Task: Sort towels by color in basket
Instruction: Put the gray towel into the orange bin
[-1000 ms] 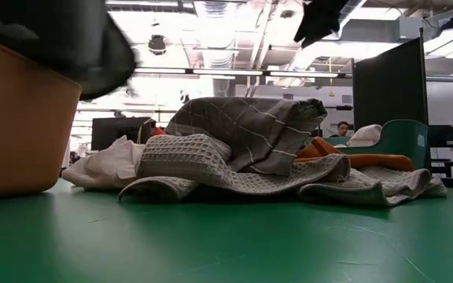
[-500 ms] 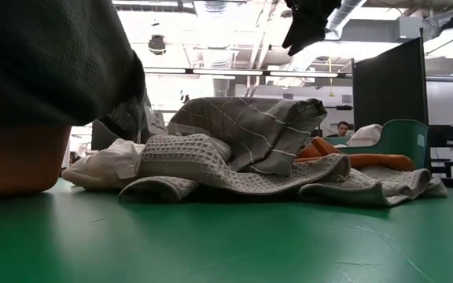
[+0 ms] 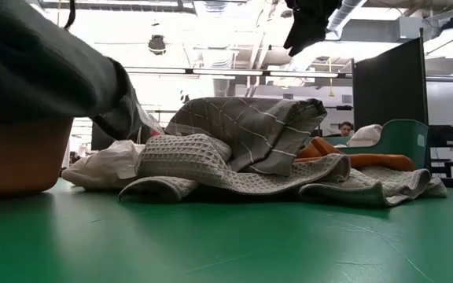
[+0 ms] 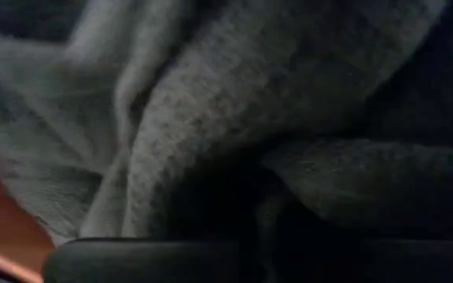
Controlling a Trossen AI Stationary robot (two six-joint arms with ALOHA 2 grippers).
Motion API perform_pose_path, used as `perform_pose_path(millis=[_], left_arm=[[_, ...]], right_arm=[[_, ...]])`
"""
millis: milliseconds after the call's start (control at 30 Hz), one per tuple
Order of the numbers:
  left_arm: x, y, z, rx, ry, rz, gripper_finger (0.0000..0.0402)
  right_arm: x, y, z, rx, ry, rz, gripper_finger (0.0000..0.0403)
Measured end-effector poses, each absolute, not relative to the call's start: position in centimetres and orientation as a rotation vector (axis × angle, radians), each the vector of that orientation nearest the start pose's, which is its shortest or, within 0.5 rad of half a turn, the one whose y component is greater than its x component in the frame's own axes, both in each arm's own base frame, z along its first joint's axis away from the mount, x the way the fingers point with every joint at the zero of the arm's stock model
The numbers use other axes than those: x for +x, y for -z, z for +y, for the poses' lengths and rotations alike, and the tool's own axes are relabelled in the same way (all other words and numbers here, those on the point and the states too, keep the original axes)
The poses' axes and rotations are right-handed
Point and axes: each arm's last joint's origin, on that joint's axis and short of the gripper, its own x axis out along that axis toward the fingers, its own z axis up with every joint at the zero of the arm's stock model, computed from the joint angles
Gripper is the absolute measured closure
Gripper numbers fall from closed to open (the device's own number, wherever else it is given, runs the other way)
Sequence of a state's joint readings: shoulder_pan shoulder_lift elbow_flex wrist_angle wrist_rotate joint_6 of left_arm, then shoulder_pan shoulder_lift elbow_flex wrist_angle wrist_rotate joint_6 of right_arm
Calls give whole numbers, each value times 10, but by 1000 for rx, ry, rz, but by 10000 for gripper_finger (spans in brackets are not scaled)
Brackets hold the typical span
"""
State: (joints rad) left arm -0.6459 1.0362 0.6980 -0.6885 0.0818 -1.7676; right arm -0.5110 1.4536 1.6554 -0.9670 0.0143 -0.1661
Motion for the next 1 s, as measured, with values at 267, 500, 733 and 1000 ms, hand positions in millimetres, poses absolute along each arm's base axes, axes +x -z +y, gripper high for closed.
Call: perform_pose_path(millis=[267,500,733,1000], left_arm=[[155,-200,-115,-1338,-377,1097,338],[148,-181,-106,-1463,-545,1161,229],[150,-207,-103,-1523,-629,1160,197],[152,-289,-105,-1253,-358,1182,202]], right_arm=[[251,-407,-141,32,436,777,112],[251,-408,-141,38,439,775,112],[250,-406,-140,51,440,788,112],[249,-407,-141,36,435,791,112]])
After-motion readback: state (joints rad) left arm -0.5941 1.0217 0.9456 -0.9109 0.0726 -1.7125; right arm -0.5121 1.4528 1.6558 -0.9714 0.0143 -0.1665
